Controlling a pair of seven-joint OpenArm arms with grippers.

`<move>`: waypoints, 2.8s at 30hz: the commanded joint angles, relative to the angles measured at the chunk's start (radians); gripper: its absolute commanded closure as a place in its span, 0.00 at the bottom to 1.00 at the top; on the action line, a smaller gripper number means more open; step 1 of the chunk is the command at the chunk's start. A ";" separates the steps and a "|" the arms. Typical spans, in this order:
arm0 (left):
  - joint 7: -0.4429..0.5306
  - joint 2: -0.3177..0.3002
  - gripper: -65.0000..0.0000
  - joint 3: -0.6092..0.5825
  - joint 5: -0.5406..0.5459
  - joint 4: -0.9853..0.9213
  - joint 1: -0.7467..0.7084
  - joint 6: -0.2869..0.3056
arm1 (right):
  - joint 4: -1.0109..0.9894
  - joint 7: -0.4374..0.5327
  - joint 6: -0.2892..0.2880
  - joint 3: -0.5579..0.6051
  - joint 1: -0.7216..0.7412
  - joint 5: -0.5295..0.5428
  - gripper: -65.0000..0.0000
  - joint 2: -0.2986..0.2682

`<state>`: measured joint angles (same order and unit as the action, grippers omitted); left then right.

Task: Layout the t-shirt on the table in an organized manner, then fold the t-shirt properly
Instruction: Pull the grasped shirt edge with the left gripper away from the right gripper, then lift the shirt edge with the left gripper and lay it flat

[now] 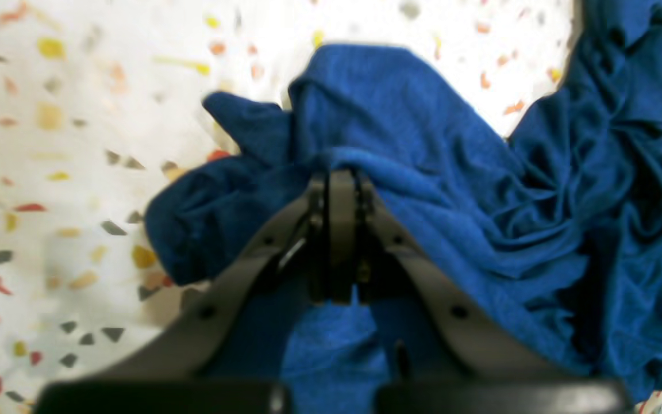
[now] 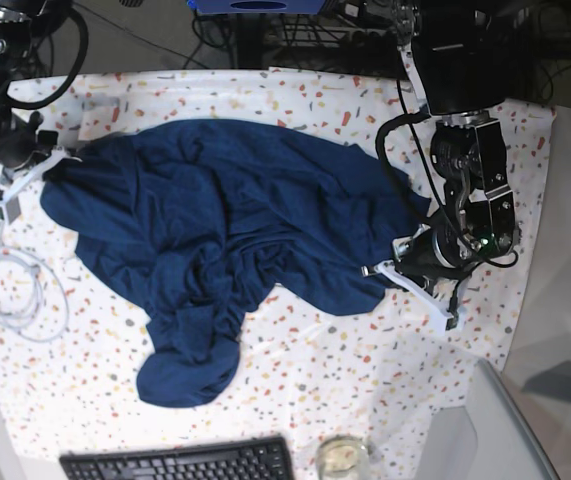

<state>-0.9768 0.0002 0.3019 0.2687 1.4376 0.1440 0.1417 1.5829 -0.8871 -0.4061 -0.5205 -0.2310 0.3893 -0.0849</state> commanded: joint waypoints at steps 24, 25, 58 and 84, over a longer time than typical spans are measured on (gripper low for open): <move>0.120 0.050 0.70 0.000 0.020 -0.304 0.214 0.005 | 0.017 0.012 0.000 -0.008 0.012 0.010 1.00 -0.032; 0.120 0.048 0.58 0.001 0.020 -0.301 0.213 0.006 | 0.018 0.012 0.000 -0.008 0.012 0.010 1.00 -0.032; 0.370 -0.002 0.49 0.062 0.519 -0.085 -0.343 0.128 | 0.020 0.012 0.000 -0.007 0.000 0.010 1.00 -0.054; 0.367 -0.068 1.00 0.039 0.172 0.374 -0.459 -0.021 | 0.293 -0.065 -0.003 0.001 -0.046 0.015 1.00 -0.046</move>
<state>-0.6163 -0.0677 0.3435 0.4377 1.7988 -0.3172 0.1196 1.8572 -0.9699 -0.4088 -0.5159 -0.2855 0.3985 -0.1169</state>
